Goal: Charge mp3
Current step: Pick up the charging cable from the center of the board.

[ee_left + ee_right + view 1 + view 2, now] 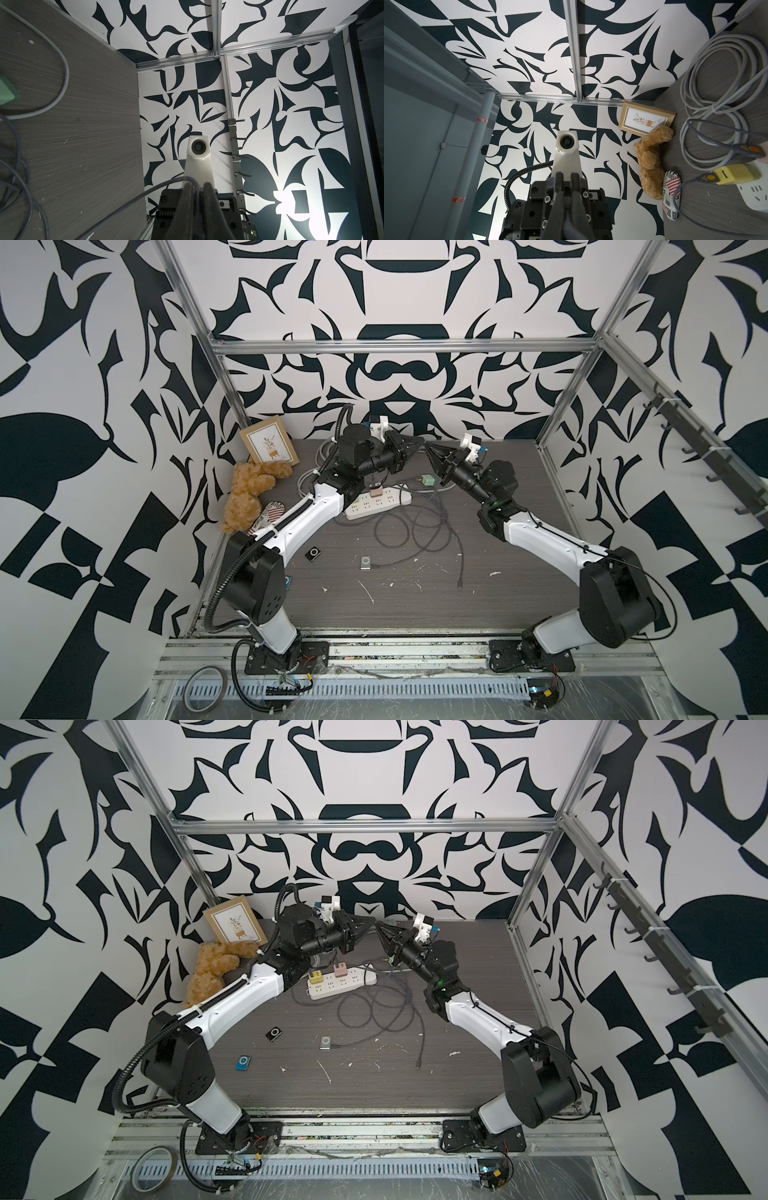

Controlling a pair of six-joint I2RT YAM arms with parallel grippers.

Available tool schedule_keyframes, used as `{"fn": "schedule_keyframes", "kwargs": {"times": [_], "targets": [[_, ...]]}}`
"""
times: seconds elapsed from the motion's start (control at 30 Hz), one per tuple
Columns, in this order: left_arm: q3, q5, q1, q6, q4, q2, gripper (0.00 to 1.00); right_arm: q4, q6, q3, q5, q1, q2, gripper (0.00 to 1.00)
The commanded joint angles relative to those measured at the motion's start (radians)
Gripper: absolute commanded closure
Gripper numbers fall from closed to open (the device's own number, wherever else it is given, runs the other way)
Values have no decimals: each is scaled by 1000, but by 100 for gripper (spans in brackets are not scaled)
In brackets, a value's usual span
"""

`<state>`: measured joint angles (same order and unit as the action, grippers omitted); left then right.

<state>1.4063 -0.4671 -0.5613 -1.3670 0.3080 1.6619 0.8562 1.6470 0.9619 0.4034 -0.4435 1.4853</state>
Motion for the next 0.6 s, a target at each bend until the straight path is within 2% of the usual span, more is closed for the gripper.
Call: {"fn": "schedule_keyframes", "kwargs": {"times": [0.0, 0.03, 0.07, 0.2, 0.27, 0.43, 0.57], "targets": [[35, -67, -16, 30, -11, 4, 100, -12, -11, 30, 85, -14, -21, 100], [39, -71, -14, 32, -20, 6, 100, -16, -13, 32, 89, -14, -23, 100], [40, -73, -10, 35, -21, 7, 96, -23, -17, 29, 89, -13, -29, 100], [25, -68, 29, 62, -44, -21, 47, -79, -107, 0, 57, -12, -86, 100], [18, -58, 66, 124, -136, -63, 23, -97, -182, -27, 29, -5, -127, 100], [-95, 3, 183, 270, -403, -238, 9, -166, -405, -84, -18, 5, -242, 100], [-147, 50, 278, 376, -646, -356, 5, -147, -439, -124, -18, 20, -272, 100]]}}
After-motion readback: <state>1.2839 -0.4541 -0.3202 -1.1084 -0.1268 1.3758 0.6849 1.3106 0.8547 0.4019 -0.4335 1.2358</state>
